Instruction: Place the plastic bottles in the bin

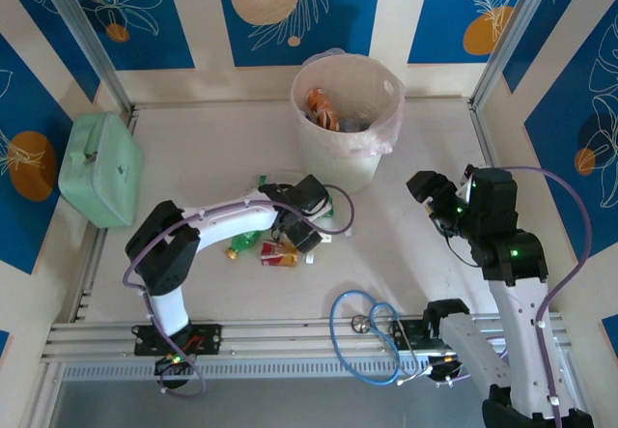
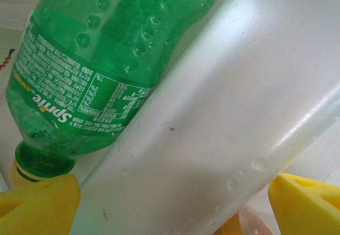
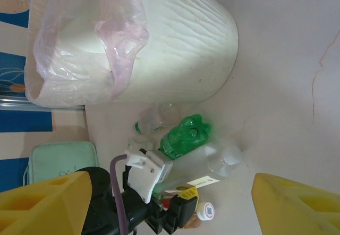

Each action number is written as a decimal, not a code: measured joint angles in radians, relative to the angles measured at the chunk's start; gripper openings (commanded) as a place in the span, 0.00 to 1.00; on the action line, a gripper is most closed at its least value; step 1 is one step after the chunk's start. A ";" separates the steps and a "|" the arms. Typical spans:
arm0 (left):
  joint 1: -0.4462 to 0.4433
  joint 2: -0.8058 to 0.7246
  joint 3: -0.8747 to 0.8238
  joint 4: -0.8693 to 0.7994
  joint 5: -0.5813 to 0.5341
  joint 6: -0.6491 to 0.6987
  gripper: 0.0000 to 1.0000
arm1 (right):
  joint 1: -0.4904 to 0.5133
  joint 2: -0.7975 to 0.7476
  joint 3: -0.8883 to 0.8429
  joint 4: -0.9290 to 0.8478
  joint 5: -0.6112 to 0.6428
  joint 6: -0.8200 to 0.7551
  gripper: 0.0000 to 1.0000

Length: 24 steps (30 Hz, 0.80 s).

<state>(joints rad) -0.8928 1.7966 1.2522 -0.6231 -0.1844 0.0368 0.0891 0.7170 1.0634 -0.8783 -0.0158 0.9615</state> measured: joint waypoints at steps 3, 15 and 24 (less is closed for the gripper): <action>0.000 0.010 0.003 0.003 0.000 0.008 0.91 | -0.002 0.000 0.000 0.000 -0.005 0.000 0.80; -0.005 0.086 0.053 0.013 0.029 0.026 0.87 | -0.016 -0.011 -0.002 -0.008 -0.012 0.000 0.80; -0.039 0.137 0.067 0.010 0.068 0.032 0.80 | -0.026 -0.021 -0.006 -0.017 -0.015 0.000 0.80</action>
<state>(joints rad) -0.9318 1.9335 1.3193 -0.6128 -0.1162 0.0692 0.0635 0.6964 1.0576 -0.8955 -0.0311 0.9615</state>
